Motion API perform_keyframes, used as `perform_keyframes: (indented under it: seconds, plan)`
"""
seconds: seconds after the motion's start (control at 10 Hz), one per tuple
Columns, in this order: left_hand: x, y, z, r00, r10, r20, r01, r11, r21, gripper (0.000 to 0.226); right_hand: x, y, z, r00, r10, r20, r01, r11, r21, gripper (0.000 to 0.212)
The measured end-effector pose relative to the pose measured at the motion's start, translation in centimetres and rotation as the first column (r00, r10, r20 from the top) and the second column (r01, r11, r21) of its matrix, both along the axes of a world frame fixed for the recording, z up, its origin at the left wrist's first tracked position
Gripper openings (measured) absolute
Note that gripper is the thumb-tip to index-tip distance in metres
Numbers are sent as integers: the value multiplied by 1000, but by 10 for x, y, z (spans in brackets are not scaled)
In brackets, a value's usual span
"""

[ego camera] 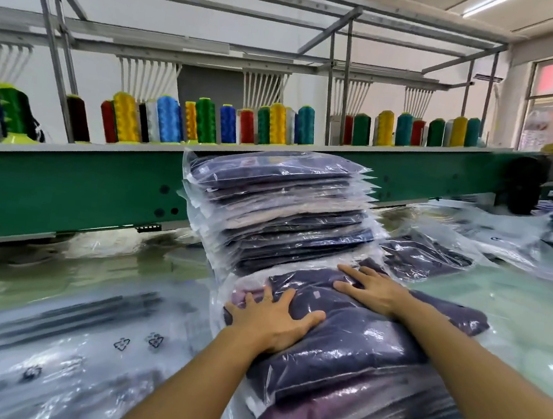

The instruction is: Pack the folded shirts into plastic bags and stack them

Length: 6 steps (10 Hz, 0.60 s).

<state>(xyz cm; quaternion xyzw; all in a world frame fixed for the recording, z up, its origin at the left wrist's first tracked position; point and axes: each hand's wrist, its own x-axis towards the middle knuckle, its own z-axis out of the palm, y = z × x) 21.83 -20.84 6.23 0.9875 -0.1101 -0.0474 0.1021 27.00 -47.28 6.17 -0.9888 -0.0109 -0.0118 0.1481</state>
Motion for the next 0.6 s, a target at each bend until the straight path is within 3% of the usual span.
perform_keyframes:
  seconds: [0.2,0.3,0.4,0.5,0.6]
  plan:
    - [-2,0,-4,1000,-3,7,4,1000,-16,118,-2,3,-5,1000,-24,4,25,997,-79,100]
    - [-9,3,-3,998,3,61,-1,999,-35,112,-9,8,-4,998,-57,19,59,990,-130,80]
    - [-16,6,-3,990,-17,139,20,999,-27,97,-12,6,-5,996,-82,25,85,982,-167,69]
    - [-22,32,9,944,-12,330,20,1000,-19,54,-18,26,2,981,-153,119,180,944,-275,47]
    - [-28,54,21,883,41,469,-14,998,-59,35,-21,51,15,958,-180,222,242,924,-295,39]
